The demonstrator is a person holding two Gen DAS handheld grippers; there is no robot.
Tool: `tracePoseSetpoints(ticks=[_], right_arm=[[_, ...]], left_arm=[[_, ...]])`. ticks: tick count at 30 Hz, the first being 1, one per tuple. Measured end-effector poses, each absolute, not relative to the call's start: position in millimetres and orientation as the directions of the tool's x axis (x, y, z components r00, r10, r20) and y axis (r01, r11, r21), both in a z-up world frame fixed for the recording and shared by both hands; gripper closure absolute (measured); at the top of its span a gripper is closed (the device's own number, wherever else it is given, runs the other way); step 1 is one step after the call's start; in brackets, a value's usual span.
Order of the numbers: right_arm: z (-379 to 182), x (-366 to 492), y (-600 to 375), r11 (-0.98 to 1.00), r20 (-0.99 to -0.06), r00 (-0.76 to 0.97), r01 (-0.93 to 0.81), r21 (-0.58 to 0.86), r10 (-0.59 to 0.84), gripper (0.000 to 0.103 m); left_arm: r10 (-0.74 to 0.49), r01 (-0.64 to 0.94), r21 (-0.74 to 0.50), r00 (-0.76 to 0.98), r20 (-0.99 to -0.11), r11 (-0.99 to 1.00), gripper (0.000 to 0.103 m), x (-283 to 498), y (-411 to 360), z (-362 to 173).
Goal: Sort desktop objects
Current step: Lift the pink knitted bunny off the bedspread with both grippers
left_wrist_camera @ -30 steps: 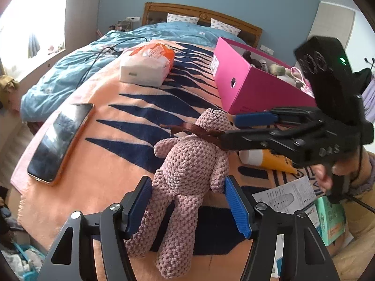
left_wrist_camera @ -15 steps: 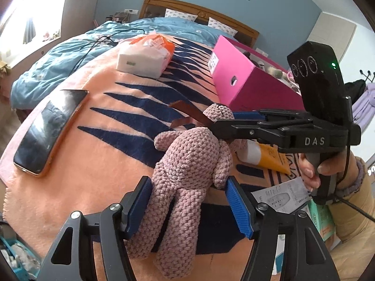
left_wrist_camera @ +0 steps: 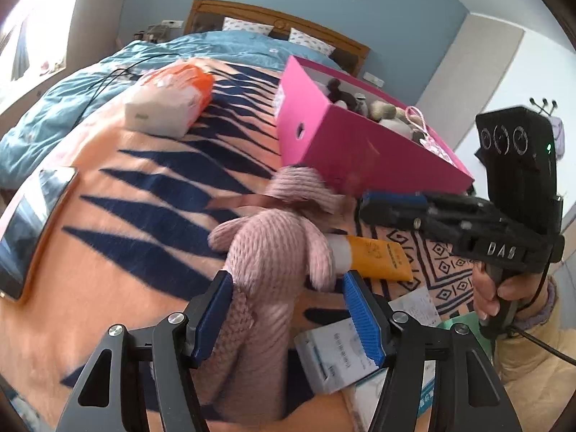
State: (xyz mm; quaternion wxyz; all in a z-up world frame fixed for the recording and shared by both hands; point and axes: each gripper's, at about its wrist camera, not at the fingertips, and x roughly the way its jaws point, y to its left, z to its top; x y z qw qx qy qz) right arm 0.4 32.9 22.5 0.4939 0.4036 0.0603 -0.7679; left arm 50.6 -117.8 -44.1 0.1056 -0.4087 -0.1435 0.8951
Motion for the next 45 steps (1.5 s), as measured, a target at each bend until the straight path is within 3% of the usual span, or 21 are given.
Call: tracePoseSetpoints(ticks=[3,5,7,9,23,30,34,45], right_arm=[[15,-3,43,-0.529,-0.700,-0.183,0.788,0.316,-0.691,0.078],[15,-5,43,-0.525,-0.692,-0.179,0.786,0.327,-0.699,0.072],[19,-7,37,-0.524,-0.688,-0.192,0.793,0.312,-0.700,0.046],[20,-9,31,-0.517,-0.677,-0.196,0.797,0.311,-0.710,0.042],[3,-35,-27,-0.509,-0.737,-0.152,0.812,0.286,-0.659,0.041],[-5,-37,-33,-0.480,-0.747,-0.125,0.831,0.280,-0.652,0.038],[-2,-36,-25,-0.485,-0.741,-0.142,0.831,0.271,-0.657,0.051],[21,-19,8,-0.540,-0.666,-0.254,0.799,0.264,-0.701,0.051]], left_arm=[[0.285,-0.063,-0.318,-0.628,-0.724,-0.946,0.039,45,-113,-50],[0.277,-0.055,-0.313,-0.623,-0.731,-0.948,0.039,45,-112,-54],[0.273,-0.047,-0.314,-0.622,-0.734,-0.948,0.039,45,-113,-55],[0.270,-0.044,-0.312,-0.624,-0.733,-0.949,0.039,46,-113,-55],[0.248,-0.041,-0.287,-0.628,-0.738,-0.957,0.039,47,-110,-56],[0.251,-0.033,-0.296,-0.623,-0.741,-0.955,0.046,45,-115,-58],[0.265,-0.022,-0.322,-0.623,-0.736,-0.946,0.053,45,-121,-59],[0.302,-0.081,-0.332,-0.652,-0.696,-0.940,0.054,46,-108,-40]])
